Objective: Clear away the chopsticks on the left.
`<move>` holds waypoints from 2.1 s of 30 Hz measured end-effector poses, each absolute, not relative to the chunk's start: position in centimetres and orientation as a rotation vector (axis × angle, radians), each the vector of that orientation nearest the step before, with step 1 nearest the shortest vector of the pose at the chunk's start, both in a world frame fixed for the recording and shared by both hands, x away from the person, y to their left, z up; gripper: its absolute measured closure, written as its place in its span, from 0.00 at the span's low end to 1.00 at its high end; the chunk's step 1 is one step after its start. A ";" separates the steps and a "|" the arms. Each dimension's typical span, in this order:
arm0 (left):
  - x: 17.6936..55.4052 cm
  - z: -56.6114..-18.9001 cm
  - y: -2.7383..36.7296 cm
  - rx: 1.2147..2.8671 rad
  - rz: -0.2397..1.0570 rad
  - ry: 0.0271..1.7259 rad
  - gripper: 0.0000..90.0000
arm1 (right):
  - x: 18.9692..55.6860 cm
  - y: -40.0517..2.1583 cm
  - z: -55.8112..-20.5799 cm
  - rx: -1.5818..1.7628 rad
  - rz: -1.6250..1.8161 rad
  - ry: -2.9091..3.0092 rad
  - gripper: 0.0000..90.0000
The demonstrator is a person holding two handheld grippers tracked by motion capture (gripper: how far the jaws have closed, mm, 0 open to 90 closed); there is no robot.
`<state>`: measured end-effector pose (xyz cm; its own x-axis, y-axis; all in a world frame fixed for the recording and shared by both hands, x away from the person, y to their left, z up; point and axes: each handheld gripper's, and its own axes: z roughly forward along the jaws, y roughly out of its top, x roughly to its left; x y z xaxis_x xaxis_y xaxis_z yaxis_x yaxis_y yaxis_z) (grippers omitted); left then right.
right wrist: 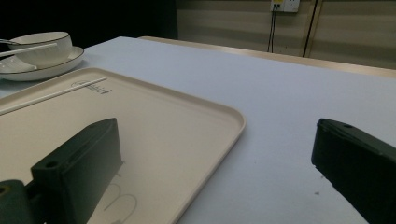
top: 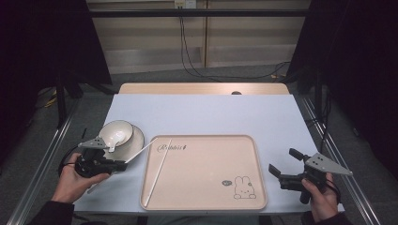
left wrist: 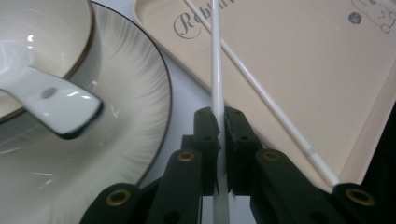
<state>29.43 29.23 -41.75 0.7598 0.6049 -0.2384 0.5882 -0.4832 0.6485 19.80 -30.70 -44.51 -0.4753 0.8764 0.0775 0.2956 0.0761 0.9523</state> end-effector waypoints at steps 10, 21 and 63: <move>27.6 -41.3 28.1 2.098 0.077 1.080 0.94 | 19.8 -30.7 -44.5 1.158 1.413 1.824 0.01; 25.4 -40.6 26.2 2.027 0.092 1.179 0.94 | 19.8 -30.7 -44.5 1.157 1.417 1.824 0.01; 27.9 -44.9 16.6 1.917 0.091 1.554 0.94 | 19.8 -30.6 -44.5 1.153 1.413 1.840 0.01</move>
